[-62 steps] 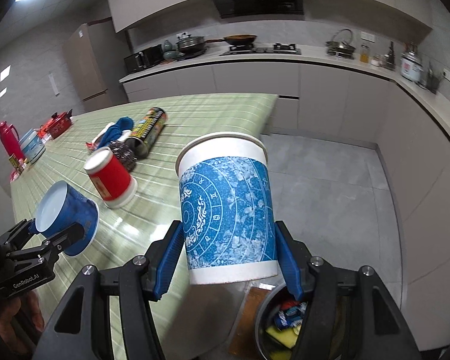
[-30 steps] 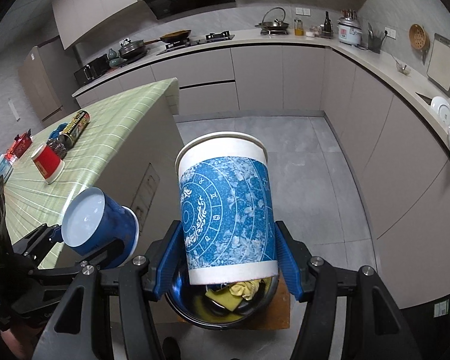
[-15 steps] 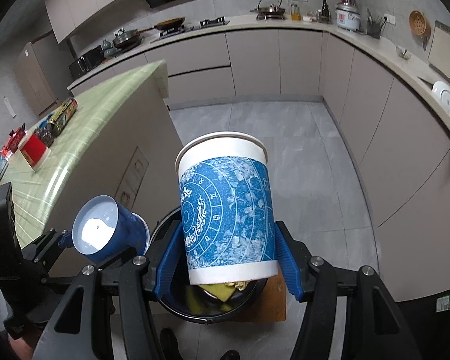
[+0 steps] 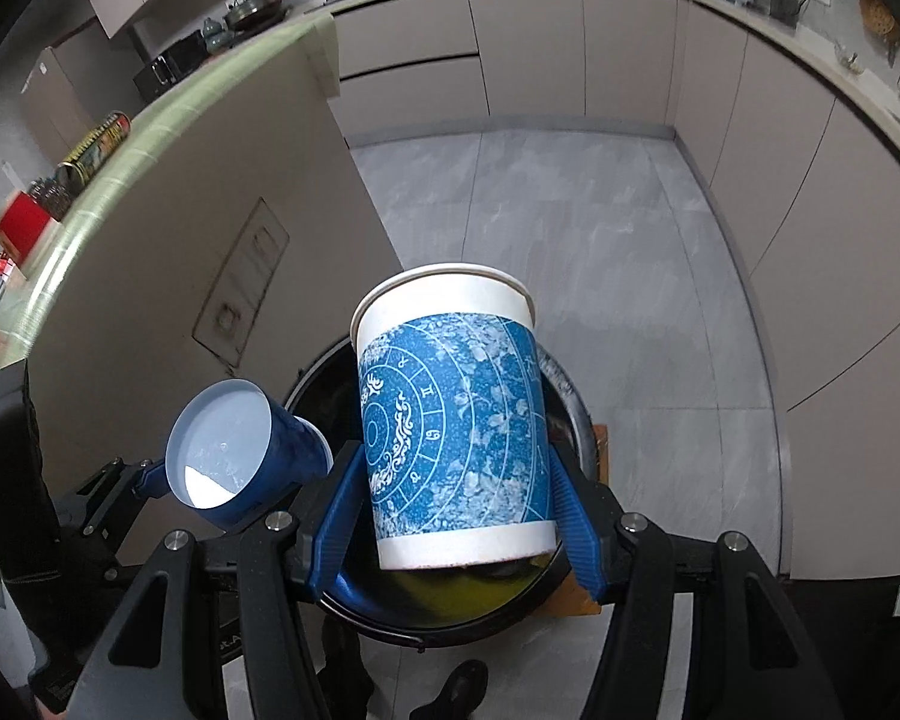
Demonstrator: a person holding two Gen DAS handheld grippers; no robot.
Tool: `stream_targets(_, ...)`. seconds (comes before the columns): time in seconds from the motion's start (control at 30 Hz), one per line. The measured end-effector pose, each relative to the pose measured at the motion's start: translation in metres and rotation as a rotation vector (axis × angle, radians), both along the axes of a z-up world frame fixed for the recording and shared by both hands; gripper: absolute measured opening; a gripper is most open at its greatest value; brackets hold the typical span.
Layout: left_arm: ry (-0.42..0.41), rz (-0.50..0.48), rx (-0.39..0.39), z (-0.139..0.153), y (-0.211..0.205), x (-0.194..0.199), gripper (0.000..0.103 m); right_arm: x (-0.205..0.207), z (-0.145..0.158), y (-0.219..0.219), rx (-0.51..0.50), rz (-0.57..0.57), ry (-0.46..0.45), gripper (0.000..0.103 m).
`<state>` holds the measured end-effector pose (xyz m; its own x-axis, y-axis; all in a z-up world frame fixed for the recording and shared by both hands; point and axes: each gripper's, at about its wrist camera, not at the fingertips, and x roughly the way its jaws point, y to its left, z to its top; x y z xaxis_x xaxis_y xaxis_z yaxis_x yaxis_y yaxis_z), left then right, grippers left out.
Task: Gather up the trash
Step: 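Carry the blue cup and patterned cup with both tools over the black bin, then open both tools to drop the two cups into the bin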
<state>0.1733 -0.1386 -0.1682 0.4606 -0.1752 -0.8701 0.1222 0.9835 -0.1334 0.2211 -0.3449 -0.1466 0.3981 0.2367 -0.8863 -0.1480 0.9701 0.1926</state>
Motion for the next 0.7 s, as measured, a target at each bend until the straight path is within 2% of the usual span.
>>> stream_targets(0.2,0.031,0.013,0.008,-0.016,-0.001,0.000,0.079,0.009,-0.018,0.003,0.010,0.013,0.039,0.062)
stream_targets(0.3,0.045,0.011,-0.011,-0.021,-0.002,0.002,0.080,0.013,-0.026,0.007,0.040,0.044,0.067,0.064)
stream_targets(0.33,0.056,0.014,-0.005,-0.023,-0.003,0.002,0.080,0.016,-0.025,0.006,0.027,0.036,0.055,0.066)
stream_targets(0.37,0.061,0.025,0.018,-0.023,-0.004,0.002,0.082,0.017,-0.022,0.001,0.011,0.001,0.038,0.084)
stream_targets(0.43,0.041,0.041,0.023,-0.016,0.000,0.000,0.088,0.019,-0.012,-0.017,0.038,-0.087,0.011,0.100)
stream_targets(0.57,0.001,0.046,0.014,0.005,0.004,-0.004,0.090,0.022,0.011,-0.040,0.015,-0.166,-0.032,0.100)
stream_targets(0.7,-0.046,0.033,0.017,0.028,0.001,-0.007,0.092,0.017,0.032,-0.044,-0.012,-0.170,-0.079,0.101)
